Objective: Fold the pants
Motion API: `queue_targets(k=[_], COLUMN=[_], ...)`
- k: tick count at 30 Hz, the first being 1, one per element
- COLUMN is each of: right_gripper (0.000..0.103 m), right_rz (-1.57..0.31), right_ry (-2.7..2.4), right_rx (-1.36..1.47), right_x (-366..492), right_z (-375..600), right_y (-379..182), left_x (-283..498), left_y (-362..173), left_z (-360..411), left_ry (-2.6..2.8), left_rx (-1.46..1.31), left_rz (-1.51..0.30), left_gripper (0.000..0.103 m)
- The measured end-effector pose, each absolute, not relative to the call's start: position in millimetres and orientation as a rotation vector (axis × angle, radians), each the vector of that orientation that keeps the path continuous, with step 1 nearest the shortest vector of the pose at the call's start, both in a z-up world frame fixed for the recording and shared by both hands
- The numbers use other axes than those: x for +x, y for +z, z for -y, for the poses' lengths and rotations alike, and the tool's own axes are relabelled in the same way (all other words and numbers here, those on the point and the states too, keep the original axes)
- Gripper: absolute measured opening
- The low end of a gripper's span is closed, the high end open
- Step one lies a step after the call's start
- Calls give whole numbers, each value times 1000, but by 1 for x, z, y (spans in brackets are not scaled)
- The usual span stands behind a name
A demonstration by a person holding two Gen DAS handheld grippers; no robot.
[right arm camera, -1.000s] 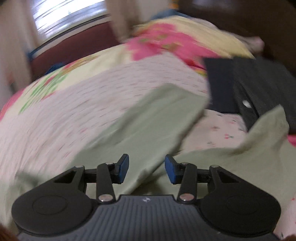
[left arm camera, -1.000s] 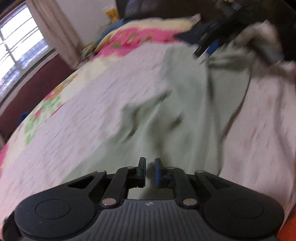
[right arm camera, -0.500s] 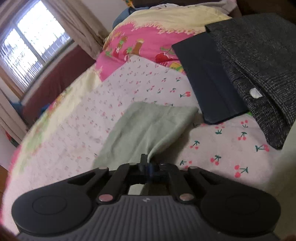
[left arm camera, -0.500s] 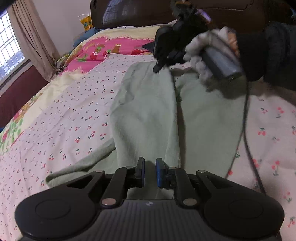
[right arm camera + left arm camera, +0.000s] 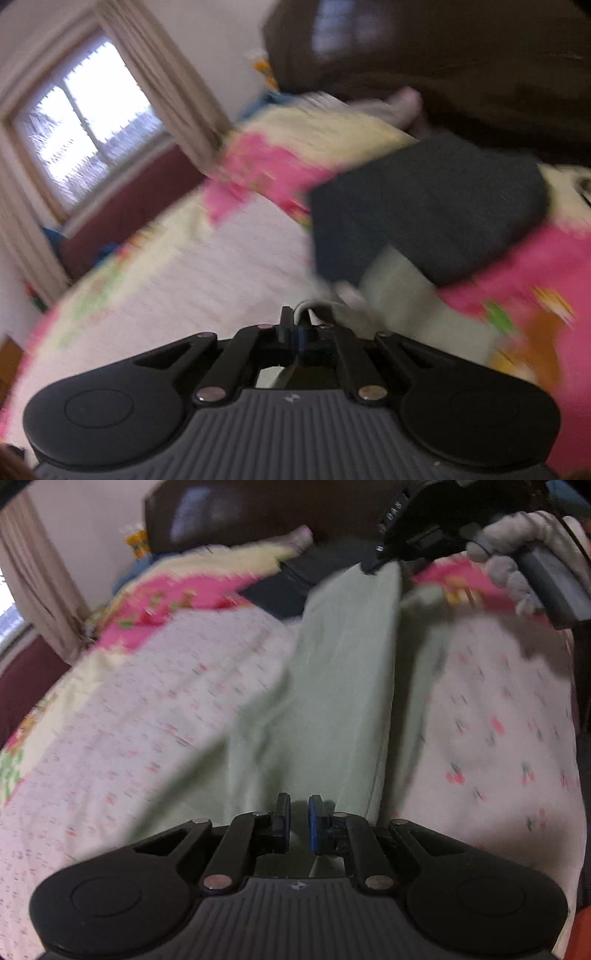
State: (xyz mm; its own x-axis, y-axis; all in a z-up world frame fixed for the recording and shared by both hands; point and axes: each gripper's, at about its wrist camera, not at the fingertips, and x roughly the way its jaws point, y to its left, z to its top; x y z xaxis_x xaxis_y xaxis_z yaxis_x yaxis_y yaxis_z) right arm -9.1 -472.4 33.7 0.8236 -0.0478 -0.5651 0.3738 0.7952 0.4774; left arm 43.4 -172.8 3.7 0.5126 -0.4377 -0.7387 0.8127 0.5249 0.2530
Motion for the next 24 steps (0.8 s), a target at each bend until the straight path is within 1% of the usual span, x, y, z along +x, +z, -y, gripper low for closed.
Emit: queue_targets(k=[2,5,6,7,8,9,10,13,15,16,18,21,22,24], right_gripper=[9,9,11,17,21,22,21,12,9,7,7,10,13,13], right_rz=[-596,-561,-543,-527,-511,-487,-451,-316,-281,-279,-313,-430,-460,-486], right_ry=[-240,-222,-210,-192,-184,-180,-184,-200,-222,-241,-269,-328,-332,-329], right_rx=[709,810,841,874,901,929,949,903,832,797,764,784,798,850], right_x=[-14,-12,-10,-6,-4,-2,-2,-14,-21,-24,-25,-18,-16,-16], right_z=[481,493,496,500,503,506,509,512,512,511,512,518,518,523], right_y=[12,-2,-3,-4,-6,-5,-1,23,37,40,36,13,4,-5], left_x=[36,27,27,28,31,34,36,36,34,34,33,33,32,32], left_y=[-8,-9,-8,-7,-6,-7,-8,-7,-8,-9,-11,-12,-11,-11], left_z=[178,183,185,186,188,190,190,193,194,194,194,193,193,192], left_ry=[-823,-827,-829,-829,-827,-825,-822,-820,-825,-825,-822,-824,-825,-828], left_rx=[686,735,740,737,729,722,718,715,716,717,715,708,710,708], left_rz=[-682,-671,-676,-683,-692,-703,-708,-707,-704,-703,-706,-705,-703,-704], left_gripper=[27,26,26,26,26,26,26,26,26,26,26,24,24,24])
